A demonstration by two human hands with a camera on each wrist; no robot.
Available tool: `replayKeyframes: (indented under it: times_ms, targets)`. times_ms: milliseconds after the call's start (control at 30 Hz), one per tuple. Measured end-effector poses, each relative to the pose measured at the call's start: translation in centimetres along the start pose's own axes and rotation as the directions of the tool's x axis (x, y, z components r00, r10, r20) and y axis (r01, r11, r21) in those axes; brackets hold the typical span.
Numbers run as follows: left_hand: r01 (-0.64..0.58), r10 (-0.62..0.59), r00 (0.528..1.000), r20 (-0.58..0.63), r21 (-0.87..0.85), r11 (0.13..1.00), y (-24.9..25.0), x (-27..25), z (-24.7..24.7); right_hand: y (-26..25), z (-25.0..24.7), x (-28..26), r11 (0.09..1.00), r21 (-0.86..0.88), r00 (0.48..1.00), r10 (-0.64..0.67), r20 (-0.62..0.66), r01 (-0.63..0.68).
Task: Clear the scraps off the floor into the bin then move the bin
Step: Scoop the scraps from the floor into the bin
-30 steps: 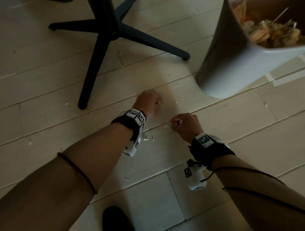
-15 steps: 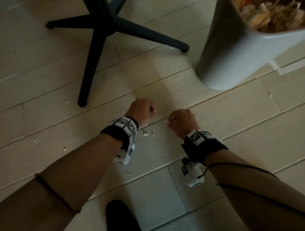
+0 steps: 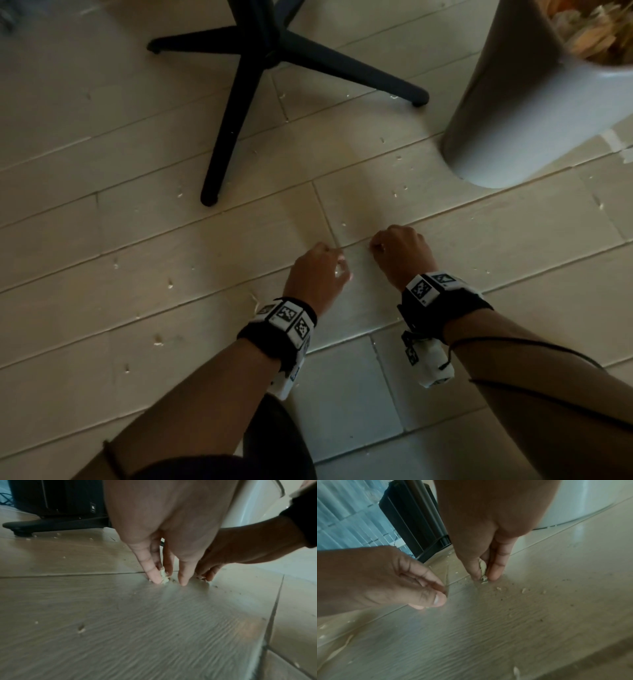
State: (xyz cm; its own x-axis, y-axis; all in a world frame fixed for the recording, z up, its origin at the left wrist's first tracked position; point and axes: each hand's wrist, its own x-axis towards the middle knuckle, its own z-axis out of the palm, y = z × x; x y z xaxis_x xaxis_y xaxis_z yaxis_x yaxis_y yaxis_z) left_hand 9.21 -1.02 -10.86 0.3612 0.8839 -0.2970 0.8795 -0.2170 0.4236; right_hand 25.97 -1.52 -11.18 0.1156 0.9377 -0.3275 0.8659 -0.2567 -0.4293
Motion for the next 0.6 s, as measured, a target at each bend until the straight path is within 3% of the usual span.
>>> replayKeyframes:
  times_ms: [167,300,433,600]
  targets:
    - [-0.088,0.090,0.995,-0.030,0.071,0.994,0.4,-0.5,1.0,-0.6,0.2,-0.1,0.996,-0.092,0.999,-0.002,0.038,0.006]
    - [-0.094,0.095,0.995,-0.021,0.043,0.995,0.4,-0.8,0.6,-0.8,0.2,-0.7,0.997,-0.052,0.995,0.057,0.085,-0.053]
    - [0.086,-0.092,0.994,-0.051,-0.118,0.989,-1.5,-2.2,0.0,-0.8,0.4,-1.7,0.994,0.036,0.986,0.100,0.134,-0.106]
    - [0.291,-0.341,0.926,-0.162,-0.270,0.918,-6.8,-6.2,-1.6,-2.2,0.6,-2.3,0.987,0.129,0.989,0.078,0.128,-0.094]
